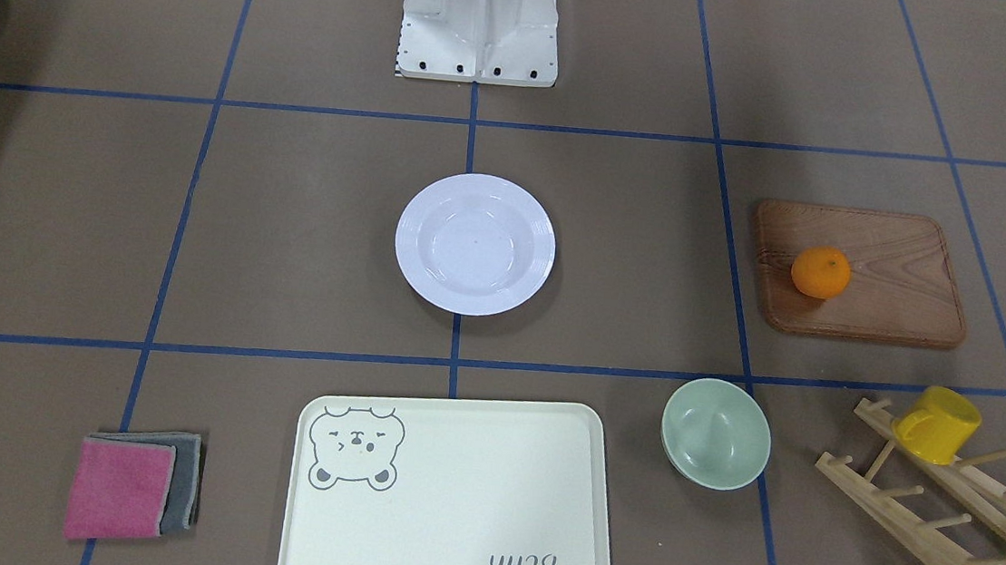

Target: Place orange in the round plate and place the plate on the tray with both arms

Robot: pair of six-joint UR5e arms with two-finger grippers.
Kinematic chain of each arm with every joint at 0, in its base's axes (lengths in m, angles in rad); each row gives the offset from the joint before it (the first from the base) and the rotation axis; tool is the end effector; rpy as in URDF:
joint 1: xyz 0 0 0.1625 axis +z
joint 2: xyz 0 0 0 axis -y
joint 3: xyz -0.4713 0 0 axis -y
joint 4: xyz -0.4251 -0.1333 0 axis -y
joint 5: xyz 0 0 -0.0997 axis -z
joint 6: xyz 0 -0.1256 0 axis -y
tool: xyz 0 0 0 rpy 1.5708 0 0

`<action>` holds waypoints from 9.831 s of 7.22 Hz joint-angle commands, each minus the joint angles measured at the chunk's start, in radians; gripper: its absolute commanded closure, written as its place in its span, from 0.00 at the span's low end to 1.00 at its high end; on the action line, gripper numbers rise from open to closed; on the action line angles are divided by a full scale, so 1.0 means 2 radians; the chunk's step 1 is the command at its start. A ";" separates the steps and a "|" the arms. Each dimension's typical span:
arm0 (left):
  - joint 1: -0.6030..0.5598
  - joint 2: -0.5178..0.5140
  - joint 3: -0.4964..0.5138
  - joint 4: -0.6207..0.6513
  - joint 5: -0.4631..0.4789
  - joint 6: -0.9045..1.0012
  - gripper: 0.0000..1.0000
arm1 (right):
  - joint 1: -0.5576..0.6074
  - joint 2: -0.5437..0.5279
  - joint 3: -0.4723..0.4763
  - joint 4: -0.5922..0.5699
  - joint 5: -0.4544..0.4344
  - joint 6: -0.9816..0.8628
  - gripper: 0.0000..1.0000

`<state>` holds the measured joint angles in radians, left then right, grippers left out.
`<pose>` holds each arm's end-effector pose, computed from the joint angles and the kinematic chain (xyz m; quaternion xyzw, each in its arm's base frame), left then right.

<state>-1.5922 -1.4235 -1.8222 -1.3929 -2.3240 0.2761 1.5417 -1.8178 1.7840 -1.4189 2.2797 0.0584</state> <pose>-0.0569 -0.4452 0.6832 0.0205 0.3685 0.1046 0.9235 0.0393 -0.4212 0.7168 0.0401 -0.3486 -0.0068 0.9364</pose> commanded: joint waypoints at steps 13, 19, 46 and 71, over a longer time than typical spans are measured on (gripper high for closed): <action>0.252 -0.055 -0.002 -0.357 0.036 -0.404 0.02 | -0.022 0.013 0.028 0.000 0.021 0.061 0.00; 0.379 -0.062 0.012 -0.361 0.151 -0.478 0.02 | -0.023 0.012 0.027 0.000 0.018 0.061 0.00; 0.554 -0.489 0.147 -0.170 0.281 -0.707 0.01 | -0.241 0.110 0.086 0.235 -0.016 0.515 0.00; 0.008 -0.101 0.101 -0.062 -0.022 -0.002 0.01 | -0.697 0.336 -0.086 0.322 -0.661 1.111 0.28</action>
<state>-1.5754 -1.6266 -1.6194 -1.5171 -2.3685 0.2730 0.1362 -1.1803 1.6467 -0.7746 0.9560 2.2794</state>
